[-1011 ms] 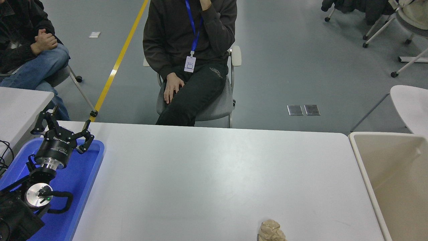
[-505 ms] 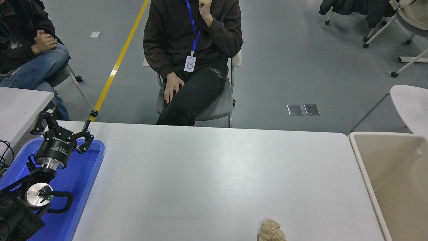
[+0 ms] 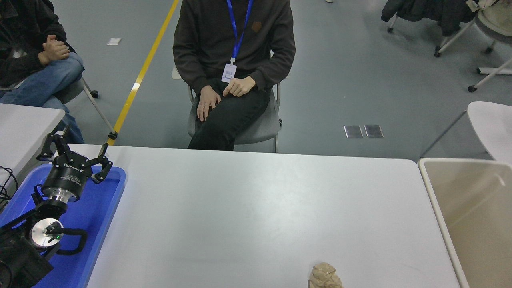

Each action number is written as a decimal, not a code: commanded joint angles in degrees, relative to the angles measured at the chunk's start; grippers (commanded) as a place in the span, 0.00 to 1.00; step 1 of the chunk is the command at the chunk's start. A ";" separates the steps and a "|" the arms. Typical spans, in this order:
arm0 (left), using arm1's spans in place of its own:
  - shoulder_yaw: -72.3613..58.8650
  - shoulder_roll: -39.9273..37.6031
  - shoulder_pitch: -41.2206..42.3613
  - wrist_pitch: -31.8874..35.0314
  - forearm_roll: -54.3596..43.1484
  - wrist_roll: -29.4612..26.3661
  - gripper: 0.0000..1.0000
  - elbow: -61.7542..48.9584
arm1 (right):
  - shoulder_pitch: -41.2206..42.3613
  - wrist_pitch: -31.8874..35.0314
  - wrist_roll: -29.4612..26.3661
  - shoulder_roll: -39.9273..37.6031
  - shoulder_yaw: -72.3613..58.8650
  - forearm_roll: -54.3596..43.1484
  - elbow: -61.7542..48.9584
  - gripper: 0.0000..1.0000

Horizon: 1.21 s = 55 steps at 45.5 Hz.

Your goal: Clean the table surface

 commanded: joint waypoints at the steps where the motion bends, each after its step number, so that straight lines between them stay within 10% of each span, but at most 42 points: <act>1: 0.00 0.00 0.00 -0.05 0.00 0.00 1.00 -0.01 | -6.13 1.95 2.61 4.48 2.12 -0.22 6.79 0.99; 55: 0.00 0.00 0.00 -0.05 0.00 -0.08 1.00 -0.01 | -6.66 -13.16 3.31 24.35 12.23 -16.83 7.14 0.99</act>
